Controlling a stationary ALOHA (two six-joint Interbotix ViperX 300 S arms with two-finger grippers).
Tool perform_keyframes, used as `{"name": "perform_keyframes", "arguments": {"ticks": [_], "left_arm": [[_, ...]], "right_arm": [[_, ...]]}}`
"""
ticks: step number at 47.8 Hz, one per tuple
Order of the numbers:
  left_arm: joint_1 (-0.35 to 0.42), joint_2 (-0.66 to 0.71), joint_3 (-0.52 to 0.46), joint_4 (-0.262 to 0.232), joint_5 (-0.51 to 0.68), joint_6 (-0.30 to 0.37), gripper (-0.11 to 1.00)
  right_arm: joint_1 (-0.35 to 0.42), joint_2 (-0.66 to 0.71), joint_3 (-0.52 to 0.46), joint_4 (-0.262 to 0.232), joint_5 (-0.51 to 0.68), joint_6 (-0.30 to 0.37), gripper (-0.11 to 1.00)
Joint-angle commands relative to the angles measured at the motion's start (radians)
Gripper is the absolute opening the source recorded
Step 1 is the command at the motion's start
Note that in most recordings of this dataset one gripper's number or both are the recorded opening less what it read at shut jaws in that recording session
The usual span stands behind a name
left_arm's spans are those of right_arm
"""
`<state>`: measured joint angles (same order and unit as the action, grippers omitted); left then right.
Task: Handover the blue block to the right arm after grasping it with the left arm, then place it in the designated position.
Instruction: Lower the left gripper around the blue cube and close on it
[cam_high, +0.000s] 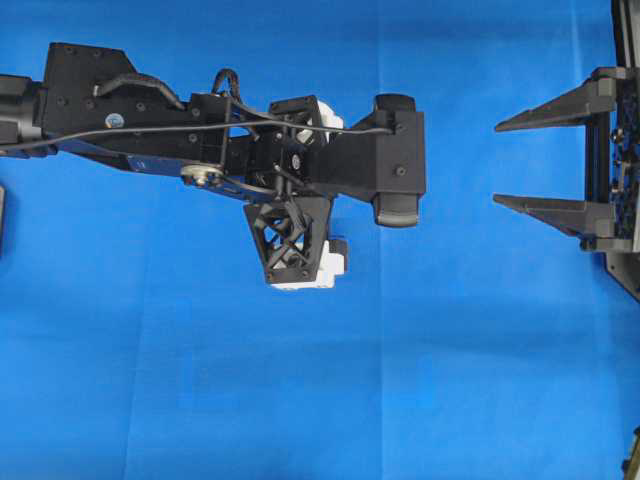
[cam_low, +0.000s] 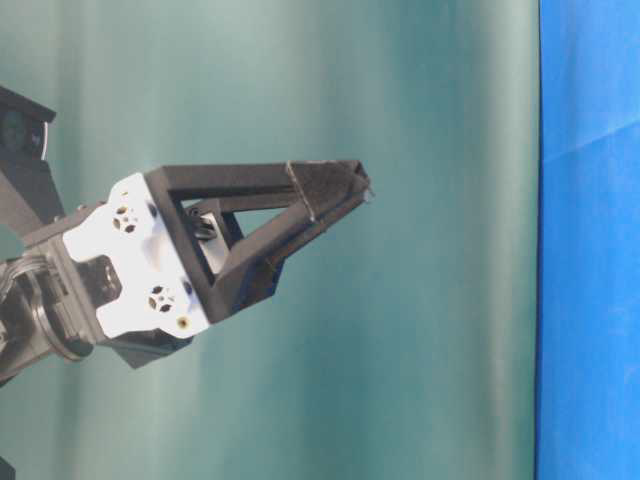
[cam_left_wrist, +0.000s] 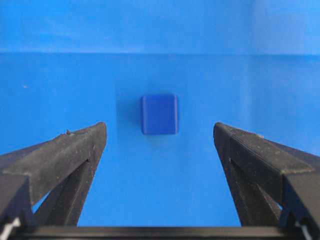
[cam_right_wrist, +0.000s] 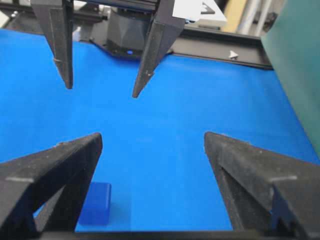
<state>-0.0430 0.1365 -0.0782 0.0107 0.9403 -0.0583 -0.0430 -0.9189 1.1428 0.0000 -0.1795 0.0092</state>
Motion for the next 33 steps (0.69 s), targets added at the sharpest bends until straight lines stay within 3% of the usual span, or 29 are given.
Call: {"name": "perform_keyframes", "arguments": {"ticks": [1,21,33], "left_arm": [[-0.003,-0.017,-0.014,0.002,-0.009,0.000,0.91],[-0.003,-0.015,0.009,0.002,-0.029,-0.002,0.91],[-0.009,0.015,0.069,0.002,-0.106,-0.025,0.91]], "right_arm": [[-0.002,0.008,-0.029,0.005,-0.005,0.002,0.95],[-0.002,0.015,-0.028,0.005,-0.005,0.002,0.95],[-0.002,0.018,-0.028,0.005,-0.005,0.002,0.95]]}}
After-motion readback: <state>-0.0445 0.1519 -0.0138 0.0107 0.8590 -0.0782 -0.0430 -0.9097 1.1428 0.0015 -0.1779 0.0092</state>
